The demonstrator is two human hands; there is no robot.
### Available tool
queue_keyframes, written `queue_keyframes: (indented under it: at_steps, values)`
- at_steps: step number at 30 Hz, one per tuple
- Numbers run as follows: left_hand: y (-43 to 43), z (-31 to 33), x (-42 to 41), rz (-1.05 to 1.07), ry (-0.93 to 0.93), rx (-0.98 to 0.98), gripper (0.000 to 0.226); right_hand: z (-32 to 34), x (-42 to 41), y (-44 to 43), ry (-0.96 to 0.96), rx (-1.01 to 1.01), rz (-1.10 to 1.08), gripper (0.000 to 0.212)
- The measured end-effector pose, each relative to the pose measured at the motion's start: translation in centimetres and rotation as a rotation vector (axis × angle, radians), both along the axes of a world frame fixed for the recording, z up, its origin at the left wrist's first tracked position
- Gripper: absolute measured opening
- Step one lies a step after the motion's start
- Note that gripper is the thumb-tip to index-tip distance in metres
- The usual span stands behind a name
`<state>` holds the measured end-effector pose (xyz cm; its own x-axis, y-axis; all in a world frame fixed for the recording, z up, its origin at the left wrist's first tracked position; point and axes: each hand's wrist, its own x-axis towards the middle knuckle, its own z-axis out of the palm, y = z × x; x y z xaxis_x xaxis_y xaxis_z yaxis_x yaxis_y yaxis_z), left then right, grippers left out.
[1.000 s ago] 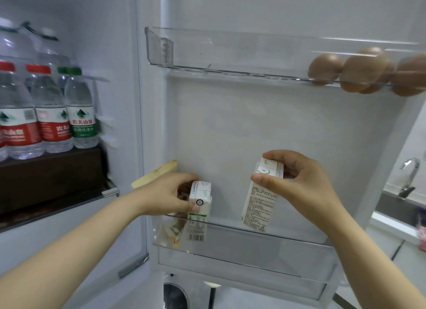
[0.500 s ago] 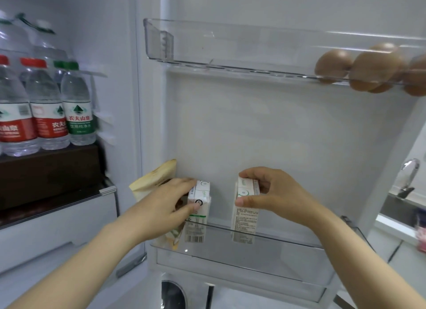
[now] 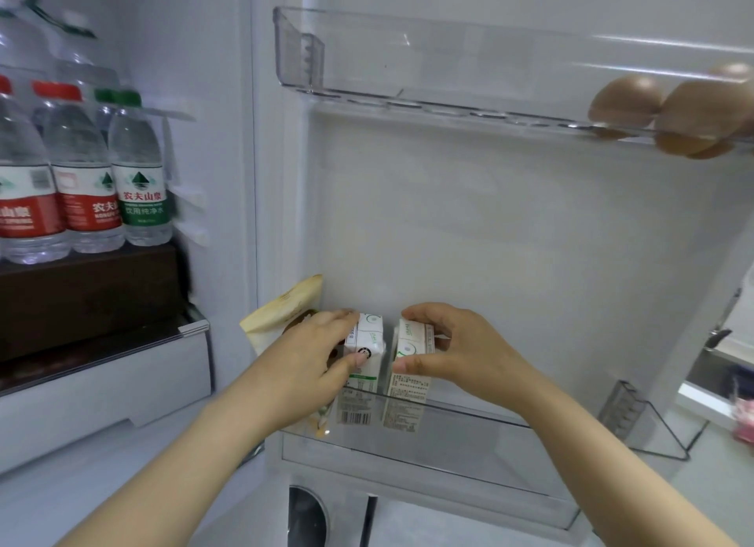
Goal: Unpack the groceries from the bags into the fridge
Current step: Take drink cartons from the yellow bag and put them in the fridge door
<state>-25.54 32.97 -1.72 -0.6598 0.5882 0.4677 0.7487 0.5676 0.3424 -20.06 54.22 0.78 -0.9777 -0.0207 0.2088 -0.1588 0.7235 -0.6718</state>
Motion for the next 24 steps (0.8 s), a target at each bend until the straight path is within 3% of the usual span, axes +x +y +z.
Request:
queue_keyframes:
  at_steps: [11, 15, 24]
  values:
    - [0.0, -0.1, -0.1, -0.007, -0.018, 0.003, 0.055, -0.2, -0.6, -0.9, 0.044, 0.053, -0.024, 0.067]
    - [-0.1, 0.0, 0.2, -0.014, -0.001, 0.044, 0.052, -0.4, -0.2, -1.2, 0.143, 0.096, -0.073, 0.063]
    - [-0.2, 0.3, 0.9, -0.058, -0.017, 0.225, 0.045, 0.0, 4.0, -0.6, 0.213, -0.048, -0.201, 0.052]
